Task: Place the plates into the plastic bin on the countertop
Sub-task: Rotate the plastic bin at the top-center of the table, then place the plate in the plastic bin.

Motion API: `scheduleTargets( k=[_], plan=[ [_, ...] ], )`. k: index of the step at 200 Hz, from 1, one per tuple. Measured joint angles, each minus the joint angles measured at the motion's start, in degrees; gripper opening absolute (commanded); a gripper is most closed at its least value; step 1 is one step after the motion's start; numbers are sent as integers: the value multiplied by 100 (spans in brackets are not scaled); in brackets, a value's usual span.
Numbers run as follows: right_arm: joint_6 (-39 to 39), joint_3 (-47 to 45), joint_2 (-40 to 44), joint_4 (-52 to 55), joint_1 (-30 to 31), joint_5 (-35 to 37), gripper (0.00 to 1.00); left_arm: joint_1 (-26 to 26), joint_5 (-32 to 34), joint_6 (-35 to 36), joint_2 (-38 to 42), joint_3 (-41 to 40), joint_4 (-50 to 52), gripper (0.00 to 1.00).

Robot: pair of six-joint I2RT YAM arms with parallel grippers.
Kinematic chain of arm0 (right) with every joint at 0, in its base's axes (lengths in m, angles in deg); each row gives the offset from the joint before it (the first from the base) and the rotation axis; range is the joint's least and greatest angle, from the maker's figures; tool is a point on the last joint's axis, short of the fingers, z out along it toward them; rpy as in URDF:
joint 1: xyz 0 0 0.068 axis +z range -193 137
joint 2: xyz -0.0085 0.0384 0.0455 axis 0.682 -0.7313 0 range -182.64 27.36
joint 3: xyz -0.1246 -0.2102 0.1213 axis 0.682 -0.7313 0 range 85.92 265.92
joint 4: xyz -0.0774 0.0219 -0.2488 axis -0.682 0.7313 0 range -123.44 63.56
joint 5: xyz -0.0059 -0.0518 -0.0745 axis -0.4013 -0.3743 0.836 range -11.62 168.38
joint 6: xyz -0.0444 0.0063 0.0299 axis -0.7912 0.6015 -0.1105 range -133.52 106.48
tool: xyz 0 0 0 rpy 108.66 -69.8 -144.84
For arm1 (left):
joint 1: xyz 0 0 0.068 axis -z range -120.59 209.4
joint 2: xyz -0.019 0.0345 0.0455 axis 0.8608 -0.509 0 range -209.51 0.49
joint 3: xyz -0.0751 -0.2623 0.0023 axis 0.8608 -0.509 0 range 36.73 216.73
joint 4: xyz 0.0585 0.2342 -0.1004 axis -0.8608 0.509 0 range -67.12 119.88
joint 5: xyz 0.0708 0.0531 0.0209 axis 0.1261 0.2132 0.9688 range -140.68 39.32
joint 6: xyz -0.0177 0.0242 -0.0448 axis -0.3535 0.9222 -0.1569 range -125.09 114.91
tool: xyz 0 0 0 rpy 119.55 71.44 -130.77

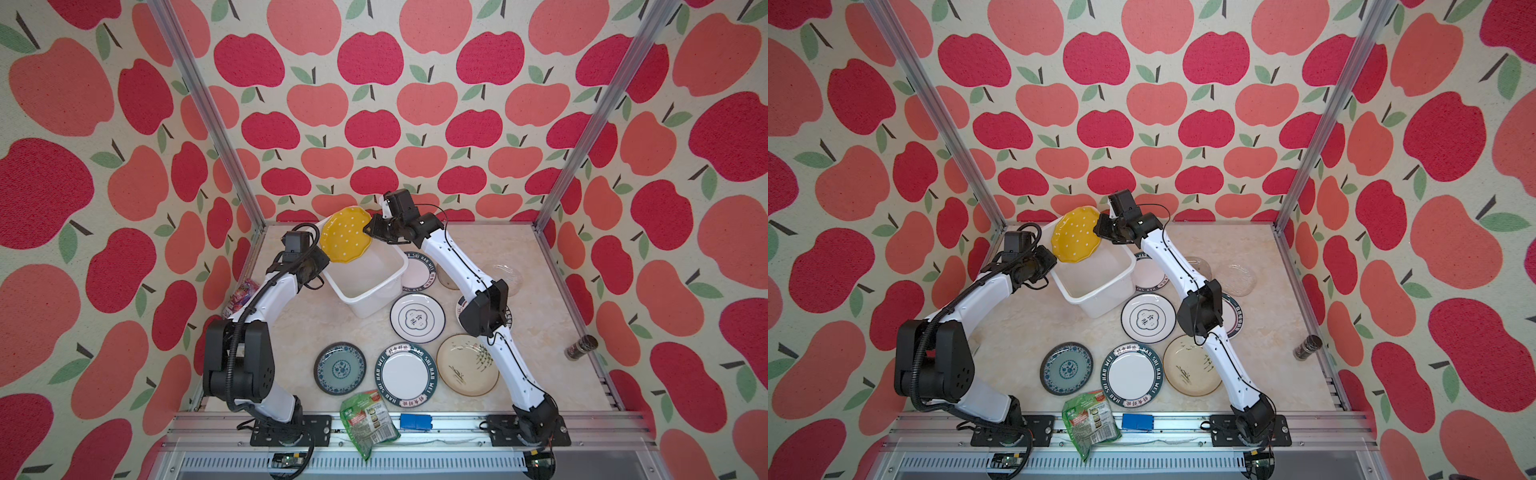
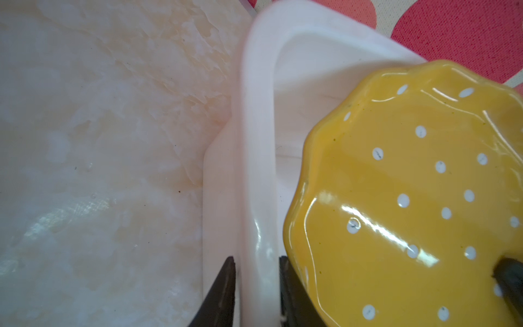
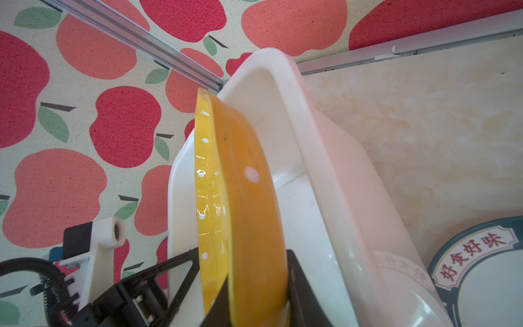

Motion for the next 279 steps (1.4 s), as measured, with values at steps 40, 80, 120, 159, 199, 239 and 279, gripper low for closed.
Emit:
scheduleTargets(
  k=[40,80,120,159,199,239,279],
  plan=[
    [203,-44,-162,-4,166,212,0,-2,24,-4,256,-111,-221,27],
    [260,-39,-352,-90,210,223,0,-26,42,-17,387,-334,-396,27],
    [251,-28,-415,-192,210,229,0,-28,39,-39,428,-426,-560,28],
    [184,52,-481,-192,210,179,0,-28,37,-37,468,-446,-570,30],
    [-229,79,-505,31,269,236,0,-46,33,0,544,-490,-568,31],
    [-741,76,-505,514,404,553,0,-111,-7,4,595,-533,-544,31],
    [-885,76,-505,702,435,638,0,-138,-48,7,601,-592,-562,31]
  ],
)
